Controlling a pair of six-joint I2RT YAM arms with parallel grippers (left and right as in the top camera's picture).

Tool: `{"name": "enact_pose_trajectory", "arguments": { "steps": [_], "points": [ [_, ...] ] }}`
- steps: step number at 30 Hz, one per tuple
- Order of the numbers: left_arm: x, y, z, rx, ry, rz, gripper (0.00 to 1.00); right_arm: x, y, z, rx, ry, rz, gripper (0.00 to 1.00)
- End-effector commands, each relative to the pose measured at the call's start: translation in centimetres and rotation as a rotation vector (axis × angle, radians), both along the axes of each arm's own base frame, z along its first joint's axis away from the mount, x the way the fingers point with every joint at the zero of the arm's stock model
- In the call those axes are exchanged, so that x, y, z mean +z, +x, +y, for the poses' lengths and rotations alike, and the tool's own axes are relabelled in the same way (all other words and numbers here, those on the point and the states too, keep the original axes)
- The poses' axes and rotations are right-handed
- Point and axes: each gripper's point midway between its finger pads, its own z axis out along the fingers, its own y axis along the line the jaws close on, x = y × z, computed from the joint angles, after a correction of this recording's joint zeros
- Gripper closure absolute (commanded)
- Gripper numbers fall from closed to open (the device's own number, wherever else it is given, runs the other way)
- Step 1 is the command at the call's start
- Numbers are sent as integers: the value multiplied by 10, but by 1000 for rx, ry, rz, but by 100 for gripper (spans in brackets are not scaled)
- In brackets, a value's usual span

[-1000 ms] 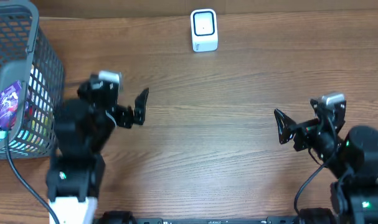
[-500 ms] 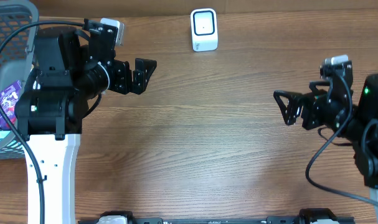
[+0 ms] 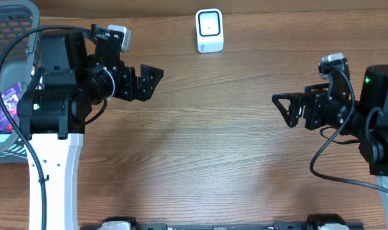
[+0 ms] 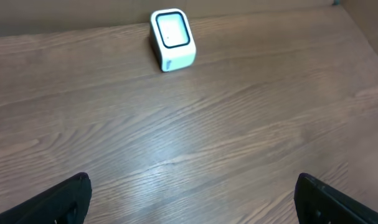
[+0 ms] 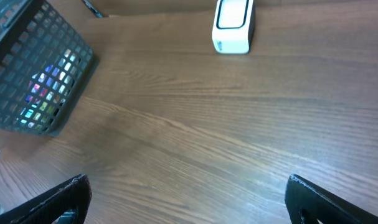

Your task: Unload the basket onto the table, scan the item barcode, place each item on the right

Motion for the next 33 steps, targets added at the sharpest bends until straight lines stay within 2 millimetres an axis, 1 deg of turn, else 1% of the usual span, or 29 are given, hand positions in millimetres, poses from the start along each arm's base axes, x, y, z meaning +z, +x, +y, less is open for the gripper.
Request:
{"name": "enact_pose_trajectory", "arguments": {
  "steps": [1,4,7,10,14,15,17,22,28,30,33],
  "points": [
    [0,8,17,174,-33,43,4,-1,3,1,3,6,23,0],
    [-3,12,31,275,-13,55,5,-8,5,1,2,5,55,0],
    [2,14,44,353,7,44,4,-12,7,1,2,4,70,2],
    [14,16,58,434,30,10,0,-16,10,-2,-17,-9,82,4],
    [34,17,73,505,60,-47,0,-25,19,-22,-171,-39,134,4],
    [41,17,81,531,61,-63,0,-29,22,-32,-250,-51,154,4],
    [48,16,94,572,52,-73,0,-30,24,-36,-287,-56,162,4],
    [58,12,135,697,42,-82,0,-30,24,-37,-291,-57,163,3],
    [54,3,190,860,80,-67,0,-31,24,-39,-301,-67,162,3],
    [52,0,205,891,102,-63,0,-31,24,-39,-301,-67,162,3],
    [51,-2,217,924,104,-61,0,-31,24,-39,-301,-67,162,3]
  ]
}}
